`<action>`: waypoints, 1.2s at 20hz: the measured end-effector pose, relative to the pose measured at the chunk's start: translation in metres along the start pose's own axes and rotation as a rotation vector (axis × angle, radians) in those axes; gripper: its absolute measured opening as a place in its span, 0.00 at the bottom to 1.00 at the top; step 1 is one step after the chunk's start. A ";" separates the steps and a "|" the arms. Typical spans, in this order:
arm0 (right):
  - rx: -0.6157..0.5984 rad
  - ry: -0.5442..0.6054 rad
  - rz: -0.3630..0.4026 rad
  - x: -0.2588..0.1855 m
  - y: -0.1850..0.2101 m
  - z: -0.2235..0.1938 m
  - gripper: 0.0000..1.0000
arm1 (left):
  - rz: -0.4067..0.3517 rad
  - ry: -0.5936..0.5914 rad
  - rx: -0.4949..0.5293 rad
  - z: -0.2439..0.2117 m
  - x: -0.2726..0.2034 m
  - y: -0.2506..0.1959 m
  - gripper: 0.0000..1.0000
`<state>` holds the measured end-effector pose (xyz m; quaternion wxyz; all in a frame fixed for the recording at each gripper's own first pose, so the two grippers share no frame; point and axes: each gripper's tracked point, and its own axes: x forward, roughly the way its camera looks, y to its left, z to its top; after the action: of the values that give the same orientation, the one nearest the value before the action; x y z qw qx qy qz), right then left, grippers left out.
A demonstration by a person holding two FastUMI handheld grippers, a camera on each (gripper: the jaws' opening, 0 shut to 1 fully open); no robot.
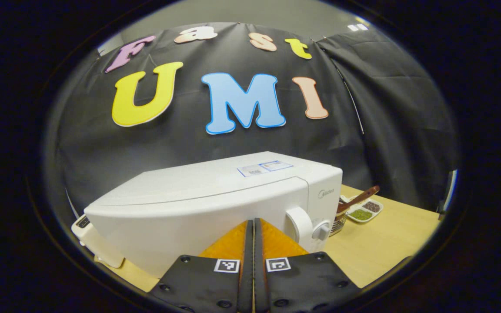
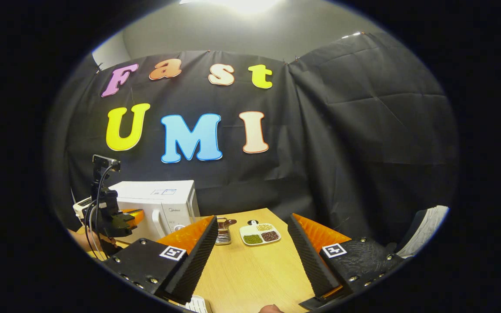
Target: Open the microwave oven with the left hand, put the food in, and close the microwave oven.
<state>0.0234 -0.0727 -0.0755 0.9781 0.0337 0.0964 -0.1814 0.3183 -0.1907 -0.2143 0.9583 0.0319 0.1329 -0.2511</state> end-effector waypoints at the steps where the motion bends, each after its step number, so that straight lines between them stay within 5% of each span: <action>1: 0.005 -0.004 0.012 -0.002 -0.002 0.002 0.98 | 0.013 -0.015 -0.005 0.008 -0.009 0.000 0.08; 13: 0.023 -0.047 0.244 -0.024 -0.013 0.023 0.98 | 0.157 -0.163 -0.047 0.090 -0.168 -0.028 0.08; 24: 0.043 -0.067 0.406 -0.052 -0.011 0.033 0.98 | 0.296 -0.204 -0.050 0.107 -0.303 -0.051 0.11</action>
<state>-0.0224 -0.0680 -0.0331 0.9963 0.0670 0.0511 0.0163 0.0647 -0.1053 -0.0293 0.9938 0.0019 0.0353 -0.1057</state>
